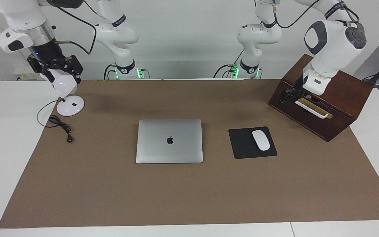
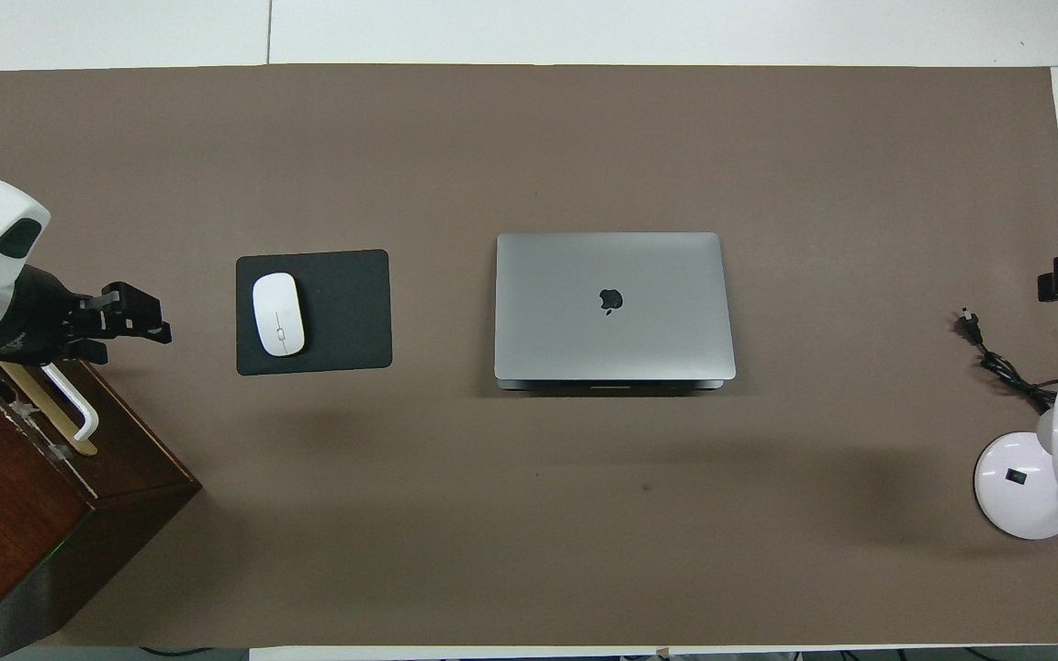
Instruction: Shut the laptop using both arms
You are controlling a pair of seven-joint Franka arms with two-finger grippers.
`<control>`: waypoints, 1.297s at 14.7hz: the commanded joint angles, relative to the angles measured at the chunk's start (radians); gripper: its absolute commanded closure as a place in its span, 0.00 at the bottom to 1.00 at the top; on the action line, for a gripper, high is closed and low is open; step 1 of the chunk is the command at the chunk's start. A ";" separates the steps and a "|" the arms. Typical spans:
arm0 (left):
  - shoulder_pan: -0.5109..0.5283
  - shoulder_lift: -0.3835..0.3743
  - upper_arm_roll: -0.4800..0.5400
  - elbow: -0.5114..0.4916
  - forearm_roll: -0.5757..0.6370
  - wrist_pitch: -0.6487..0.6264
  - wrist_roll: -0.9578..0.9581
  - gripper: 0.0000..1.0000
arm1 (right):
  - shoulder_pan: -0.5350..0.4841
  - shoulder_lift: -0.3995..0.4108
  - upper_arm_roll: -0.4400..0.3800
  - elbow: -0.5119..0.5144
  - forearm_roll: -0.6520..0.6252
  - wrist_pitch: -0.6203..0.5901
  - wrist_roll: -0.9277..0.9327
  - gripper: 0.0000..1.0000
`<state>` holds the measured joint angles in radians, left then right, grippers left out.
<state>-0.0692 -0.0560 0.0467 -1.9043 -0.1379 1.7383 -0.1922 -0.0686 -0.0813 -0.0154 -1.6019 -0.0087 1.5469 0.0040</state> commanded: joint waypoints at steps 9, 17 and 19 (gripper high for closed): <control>0.020 0.045 -0.083 0.184 0.129 -0.155 0.027 0.00 | -0.022 -0.008 0.017 -0.001 -0.013 -0.057 -0.024 0.00; 0.060 0.029 -0.137 0.253 0.184 -0.300 0.048 0.00 | -0.022 -0.009 0.017 -0.006 -0.011 -0.077 -0.016 0.00; 0.075 0.028 -0.152 0.229 0.184 -0.269 0.043 0.00 | -0.022 -0.009 0.017 -0.006 -0.011 -0.079 -0.015 0.00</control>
<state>-0.0258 -0.0368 -0.0840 -1.6641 0.0290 1.4583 -0.1679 -0.0688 -0.0813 -0.0147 -1.6014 -0.0087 1.4851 0.0040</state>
